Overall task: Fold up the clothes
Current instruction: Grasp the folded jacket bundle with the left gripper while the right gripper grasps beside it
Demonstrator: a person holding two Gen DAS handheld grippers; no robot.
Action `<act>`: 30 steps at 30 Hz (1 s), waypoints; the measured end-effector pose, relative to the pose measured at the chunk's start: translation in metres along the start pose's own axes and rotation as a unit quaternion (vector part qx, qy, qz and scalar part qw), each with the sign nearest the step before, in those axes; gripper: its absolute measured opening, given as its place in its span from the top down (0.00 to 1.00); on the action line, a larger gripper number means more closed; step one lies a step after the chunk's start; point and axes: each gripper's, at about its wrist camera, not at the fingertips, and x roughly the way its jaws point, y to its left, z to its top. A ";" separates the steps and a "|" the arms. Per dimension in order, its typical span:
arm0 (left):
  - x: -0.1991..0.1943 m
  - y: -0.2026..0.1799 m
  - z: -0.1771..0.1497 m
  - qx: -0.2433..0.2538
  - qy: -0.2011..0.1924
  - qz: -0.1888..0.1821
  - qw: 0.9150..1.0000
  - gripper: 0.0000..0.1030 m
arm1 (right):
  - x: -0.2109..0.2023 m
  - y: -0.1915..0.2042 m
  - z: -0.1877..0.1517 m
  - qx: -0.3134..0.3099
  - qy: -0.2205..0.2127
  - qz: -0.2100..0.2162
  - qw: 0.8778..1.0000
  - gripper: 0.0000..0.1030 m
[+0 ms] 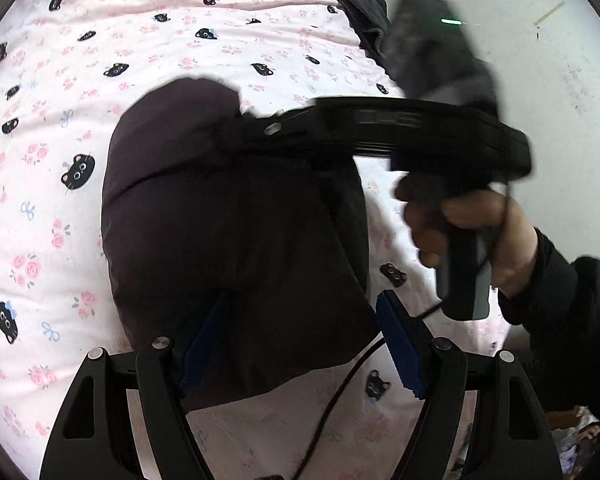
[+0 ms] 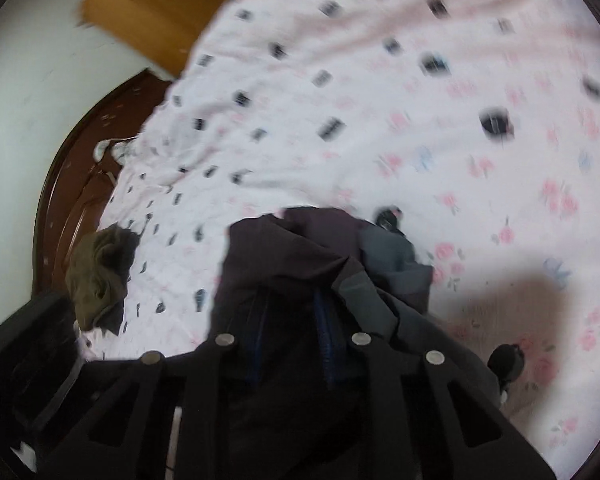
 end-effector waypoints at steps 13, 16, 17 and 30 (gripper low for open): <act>0.011 -0.006 0.006 0.011 -0.002 0.006 1.000 0.26 | 0.013 -0.026 -0.004 0.098 -0.005 -0.011 0.995 0.79; -0.012 0.006 0.011 -0.037 -0.010 -0.026 0.999 0.26 | -0.017 -0.008 -0.013 0.077 -0.027 -0.010 0.997 0.60; -0.020 0.011 0.013 -0.054 -0.013 -0.031 0.998 0.26 | -0.028 -0.002 -0.017 0.071 -0.035 -0.011 0.997 0.44; -0.047 0.107 0.016 -0.112 0.014 0.012 0.994 0.24 | -0.092 0.014 -0.108 0.178 -0.101 -0.047 0.978 0.13</act>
